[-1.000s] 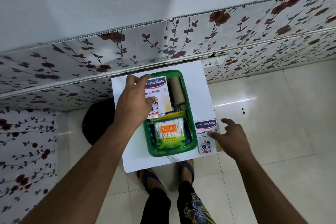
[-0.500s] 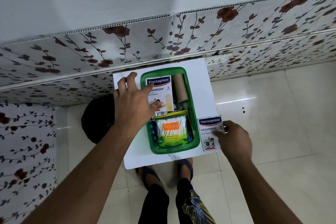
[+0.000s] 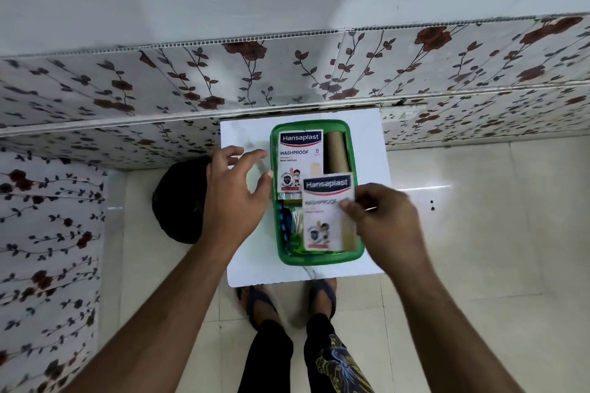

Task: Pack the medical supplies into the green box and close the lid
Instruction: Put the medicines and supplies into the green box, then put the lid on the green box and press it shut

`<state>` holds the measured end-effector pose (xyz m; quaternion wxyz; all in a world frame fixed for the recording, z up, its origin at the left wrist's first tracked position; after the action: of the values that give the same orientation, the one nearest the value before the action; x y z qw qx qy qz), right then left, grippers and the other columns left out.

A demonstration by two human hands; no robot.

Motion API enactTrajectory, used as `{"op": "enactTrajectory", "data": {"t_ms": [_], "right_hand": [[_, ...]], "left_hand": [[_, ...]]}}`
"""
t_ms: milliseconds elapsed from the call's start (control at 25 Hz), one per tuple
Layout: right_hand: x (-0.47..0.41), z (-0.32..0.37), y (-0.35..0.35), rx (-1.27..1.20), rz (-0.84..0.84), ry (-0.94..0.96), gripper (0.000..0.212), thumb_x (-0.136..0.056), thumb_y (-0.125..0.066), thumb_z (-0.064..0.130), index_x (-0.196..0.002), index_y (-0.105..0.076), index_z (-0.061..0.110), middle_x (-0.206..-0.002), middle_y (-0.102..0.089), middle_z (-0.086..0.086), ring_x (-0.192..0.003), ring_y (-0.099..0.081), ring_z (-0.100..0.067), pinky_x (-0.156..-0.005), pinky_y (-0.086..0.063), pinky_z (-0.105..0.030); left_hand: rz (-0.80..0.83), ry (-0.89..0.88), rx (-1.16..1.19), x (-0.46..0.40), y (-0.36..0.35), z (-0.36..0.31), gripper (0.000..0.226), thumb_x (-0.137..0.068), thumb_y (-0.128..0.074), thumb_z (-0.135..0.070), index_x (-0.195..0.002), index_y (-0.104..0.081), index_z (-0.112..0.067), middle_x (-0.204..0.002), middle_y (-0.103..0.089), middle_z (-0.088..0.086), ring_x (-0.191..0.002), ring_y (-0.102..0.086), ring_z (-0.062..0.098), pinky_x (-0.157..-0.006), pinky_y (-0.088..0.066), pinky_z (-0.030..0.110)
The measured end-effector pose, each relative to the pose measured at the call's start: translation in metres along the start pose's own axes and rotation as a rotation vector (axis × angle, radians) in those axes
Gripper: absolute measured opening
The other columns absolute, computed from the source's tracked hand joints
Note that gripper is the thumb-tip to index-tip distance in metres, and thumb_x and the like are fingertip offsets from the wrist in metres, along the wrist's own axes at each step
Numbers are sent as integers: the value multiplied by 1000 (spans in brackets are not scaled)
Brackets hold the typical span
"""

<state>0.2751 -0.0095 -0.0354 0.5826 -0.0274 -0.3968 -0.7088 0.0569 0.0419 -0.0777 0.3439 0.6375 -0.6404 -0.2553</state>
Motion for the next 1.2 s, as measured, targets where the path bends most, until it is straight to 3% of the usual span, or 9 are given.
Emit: {"op": "enactTrajectory", "data": {"t_ms": [160, 280, 440, 560, 640, 720, 840, 1040, 1200], "right_hand": [[2, -10, -48, 191, 104, 15, 20, -84, -70, 22, -103, -64, 24, -90, -75, 4, -85, -69, -23, -70, -52, -31], [8, -9, -60, 396, 42, 138, 38, -83, -70, 28, -117, -53, 23, -108, -69, -1, -92, -67, -29, -71, -51, -34], [15, -4, -45, 502, -129, 245, 48, -83, -67, 43, -122, -50, 21, -108, -59, -4, -93, -63, -30, -64, -44, -34], [7, -15, -19, 579, -213, 172, 49, -89, -54, 48, -130, -49, 22, -110, -59, -5, -95, -63, -30, -64, -47, -36], [-4, -27, -18, 651, -30, 93, 44, -94, -45, 44, -131, -48, 21, -102, -65, -5, -90, -63, -32, -65, -47, -36], [-12, -36, -22, 649, 67, 127, 29, -97, -40, 30, -118, -52, 15, -77, -61, -4, -71, -56, -34, -57, -41, -35], [-15, -40, -20, 565, 44, 216, 17, -96, -39, 18, -102, -52, 8, -65, -53, -4, -60, -49, -34, -53, -38, -37], [-11, -46, 4, 468, 1, 243, 18, -97, -40, 16, -103, -55, 9, -66, -62, -9, -60, -56, -35, -53, -44, -41], [-10, -52, 29, 407, -25, 194, 17, -96, -42, 15, -104, -57, 13, -66, -63, -5, -58, -56, -31, -54, -46, -42]], "left_hand": [[26, 58, 84, 12, -2, 17, 31, -85, -66, -23, -115, -68, -30, -120, -49, 3, -116, -51, 21, -101, -44, 35], [35, 80, 107, 17, -4, 29, 30, -86, -66, -22, -115, -68, -32, -118, -50, 1, -113, -53, 19, -96, -47, 37], [52, 164, 162, 20, -9, 36, 30, -88, -62, -19, -116, -67, -29, -114, -55, -1, -101, -58, 14, -86, -49, 31], [179, 324, 232, 18, -21, 41, 29, -89, -55, -13, -111, -66, -28, -98, -66, 0, -83, -64, 18, -69, -52, 30], [294, 390, 217, 15, -33, 43, 26, -89, -53, -14, -108, -66, -27, -94, -70, 1, -85, -67, 21, -69, -51, 30], [375, 428, 235, 13, -43, 39, 24, -88, -53, -14, -104, -66, -25, -96, -72, 1, -89, -67, 22, -75, -51, 31], [408, 460, 245, 8, -54, 35, 22, -88, -49, -15, -103, -65, -23, -98, -71, 2, -92, -65, 27, -79, -52, 36], [347, 505, 225, 1, -66, 40, 11, -82, -61, -23, -93, -63, -22, -89, -70, 5, -88, -66, 30, -82, -54, 40], [368, 376, -30, 0, -70, 28, 14, -79, -69, -31, -80, -63, -19, -77, -63, -2, -75, -57, 24, -66, -44, 31]]}}
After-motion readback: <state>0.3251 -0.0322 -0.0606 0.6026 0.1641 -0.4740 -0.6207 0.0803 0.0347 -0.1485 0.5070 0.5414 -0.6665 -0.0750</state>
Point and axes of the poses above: each hand's wrist, its own x-axis away from the middle knuckle, its own y-axis out of the back of the hand, z = x × y, the point moved 2 cm from there along -x, towards the middle knuckle
